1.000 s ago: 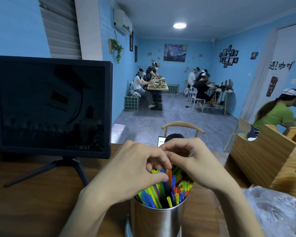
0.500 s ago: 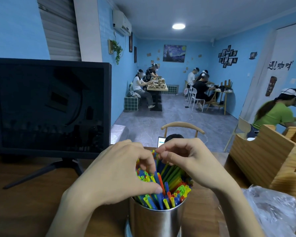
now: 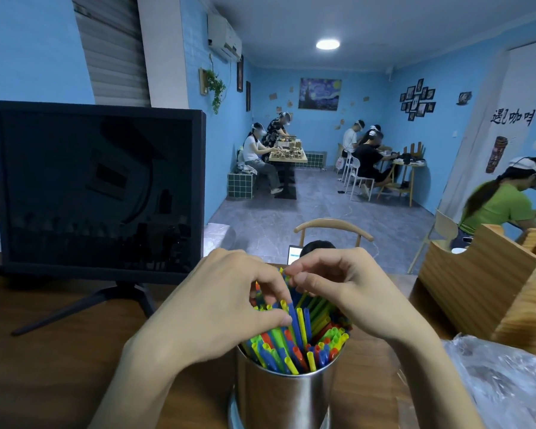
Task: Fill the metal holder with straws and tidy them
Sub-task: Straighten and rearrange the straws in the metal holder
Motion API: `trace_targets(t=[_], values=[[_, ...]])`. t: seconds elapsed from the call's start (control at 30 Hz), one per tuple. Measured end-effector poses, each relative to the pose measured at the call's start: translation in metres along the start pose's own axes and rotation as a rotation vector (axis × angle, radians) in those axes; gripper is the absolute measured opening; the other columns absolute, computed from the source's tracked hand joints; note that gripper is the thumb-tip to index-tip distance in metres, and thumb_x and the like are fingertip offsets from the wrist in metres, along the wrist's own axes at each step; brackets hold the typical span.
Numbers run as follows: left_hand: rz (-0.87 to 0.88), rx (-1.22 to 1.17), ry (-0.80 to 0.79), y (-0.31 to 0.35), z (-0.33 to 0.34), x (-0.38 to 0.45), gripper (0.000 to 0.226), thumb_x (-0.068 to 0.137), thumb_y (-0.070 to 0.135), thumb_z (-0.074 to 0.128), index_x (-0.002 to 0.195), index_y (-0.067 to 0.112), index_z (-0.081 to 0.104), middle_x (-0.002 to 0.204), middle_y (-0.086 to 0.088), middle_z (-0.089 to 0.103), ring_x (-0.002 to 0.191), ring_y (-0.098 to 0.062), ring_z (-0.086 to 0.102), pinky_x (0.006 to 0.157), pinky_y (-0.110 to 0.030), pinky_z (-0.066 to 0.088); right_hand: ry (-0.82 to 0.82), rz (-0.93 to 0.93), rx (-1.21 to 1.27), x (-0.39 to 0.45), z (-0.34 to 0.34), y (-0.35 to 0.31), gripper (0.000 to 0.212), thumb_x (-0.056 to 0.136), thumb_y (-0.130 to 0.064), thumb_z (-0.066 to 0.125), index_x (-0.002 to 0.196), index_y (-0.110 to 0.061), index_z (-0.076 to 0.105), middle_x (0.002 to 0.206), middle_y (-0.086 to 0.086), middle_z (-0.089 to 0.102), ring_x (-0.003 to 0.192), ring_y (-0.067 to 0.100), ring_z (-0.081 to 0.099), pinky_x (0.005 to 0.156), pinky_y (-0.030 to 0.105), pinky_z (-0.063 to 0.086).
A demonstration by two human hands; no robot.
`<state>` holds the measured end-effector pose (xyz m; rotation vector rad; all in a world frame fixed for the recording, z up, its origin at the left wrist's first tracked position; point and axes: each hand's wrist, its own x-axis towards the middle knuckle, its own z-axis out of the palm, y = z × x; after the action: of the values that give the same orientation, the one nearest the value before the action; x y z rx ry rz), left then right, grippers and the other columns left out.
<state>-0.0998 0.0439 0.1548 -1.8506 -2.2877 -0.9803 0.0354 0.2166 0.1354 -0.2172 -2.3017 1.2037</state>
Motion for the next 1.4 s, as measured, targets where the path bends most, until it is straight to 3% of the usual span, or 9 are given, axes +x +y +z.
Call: trace_targets(t=[0.33, 0.47, 0.6, 0.8, 0.9, 1.03, 1.17, 1.23, 1.4], values=[[0.008, -0.169, 0.128, -0.008, 0.0, 0.004, 0.022, 0.078, 0.034, 0.083, 0.092, 0.049, 0.074, 0.087, 0.025, 0.066, 0.082, -0.008, 0.059, 0.066, -0.016, 0.044, -0.086, 0.015, 0.059, -0.006, -0.003, -0.009, 0.011, 0.095, -0.013, 0.07, 0.1, -0.013, 0.079, 0.093, 0.003, 0.078, 0.094, 0.022, 0.074, 0.088, 0.039, 0.06], [0.025, -0.407, 0.221, -0.013, 0.005, 0.01, 0.023, 0.083, 0.022, 0.083, 0.093, 0.042, 0.077, 0.088, 0.009, 0.071, 0.069, -0.021, 0.063, 0.067, -0.035, 0.055, -0.109, 0.009, 0.087, -0.007, -0.001, -0.012, 0.019, 0.088, -0.025, 0.075, 0.103, -0.014, 0.079, 0.094, 0.009, 0.078, 0.093, 0.025, 0.074, 0.085, 0.037, 0.06], [0.025, -0.643, 0.302, -0.01, 0.016, 0.015, 0.021, 0.081, 0.021, 0.075, 0.098, 0.033, 0.077, 0.097, 0.003, 0.075, 0.088, -0.033, 0.069, 0.077, -0.055, 0.055, -0.096, -0.003, 0.086, -0.005, 0.003, -0.011, 0.017, 0.087, -0.022, 0.077, 0.102, -0.014, 0.079, 0.095, 0.005, 0.079, 0.093, 0.023, 0.075, 0.085, 0.036, 0.06], [0.08, -0.886, 0.574, -0.007, 0.017, 0.019, 0.021, 0.082, 0.018, 0.075, 0.101, 0.027, 0.073, 0.09, 0.003, 0.07, 0.081, -0.011, 0.064, 0.071, -0.02, 0.052, -0.104, 0.049, 0.037, -0.005, -0.002, -0.007, 0.015, 0.081, -0.017, 0.085, 0.094, -0.012, 0.079, 0.084, 0.008, 0.077, 0.081, 0.021, 0.072, 0.081, 0.035, 0.059], [0.056, -1.078, 0.719, -0.009, 0.005, 0.017, 0.021, 0.087, 0.017, 0.073, 0.105, 0.021, 0.064, 0.084, 0.005, 0.063, 0.073, -0.008, 0.058, 0.064, -0.019, 0.049, -0.078, 0.018, 0.046, -0.006, -0.003, -0.007, 0.009, 0.085, -0.019, 0.081, 0.092, -0.013, 0.078, 0.083, 0.011, 0.075, 0.081, 0.023, 0.07, 0.078, 0.039, 0.056], [0.024, -1.228, 0.838, -0.009, -0.006, 0.014, 0.014, 0.092, 0.015, 0.062, 0.104, 0.02, 0.056, 0.08, 0.007, 0.061, 0.072, -0.01, 0.06, 0.068, -0.021, 0.051, -0.052, 0.002, 0.154, -0.006, -0.003, -0.009, 0.021, 0.089, -0.027, 0.073, 0.098, -0.009, 0.078, 0.084, 0.005, 0.076, 0.078, 0.022, 0.069, 0.072, 0.027, 0.053], [-0.029, -1.169, 0.719, -0.011, -0.004, 0.014, 0.015, 0.089, 0.013, 0.064, 0.102, 0.016, 0.057, 0.081, 0.0, 0.062, 0.073, -0.012, 0.064, 0.069, -0.022, 0.054, 0.17, -0.042, 0.37, -0.004, -0.003, -0.013, 0.023, 0.087, -0.022, 0.067, 0.098, -0.005, 0.078, 0.08, 0.013, 0.076, 0.067, 0.02, 0.069, 0.058, 0.024, 0.048], [-0.038, -1.029, 0.607, -0.016, -0.004, 0.013, 0.023, 0.083, 0.015, 0.076, 0.101, 0.017, 0.062, 0.082, 0.0, 0.067, 0.076, -0.012, 0.066, 0.07, -0.021, 0.055, 0.308, -0.019, 0.522, -0.003, -0.006, -0.017, 0.021, 0.078, -0.027, 0.072, 0.086, -0.009, 0.08, 0.08, 0.013, 0.077, 0.063, 0.018, 0.071, 0.052, 0.02, 0.048], [-0.042, -0.662, 0.154, -0.021, -0.004, 0.011, 0.017, 0.072, 0.022, 0.085, 0.085, 0.028, 0.075, 0.084, 0.001, 0.074, 0.078, -0.007, 0.069, 0.07, -0.019, 0.053, 0.465, -0.005, 0.715, -0.003, -0.012, -0.023, 0.023, 0.064, -0.037, 0.077, 0.075, -0.017, 0.08, 0.073, 0.004, 0.069, 0.064, 0.014, 0.067, 0.051, 0.018, 0.048]])
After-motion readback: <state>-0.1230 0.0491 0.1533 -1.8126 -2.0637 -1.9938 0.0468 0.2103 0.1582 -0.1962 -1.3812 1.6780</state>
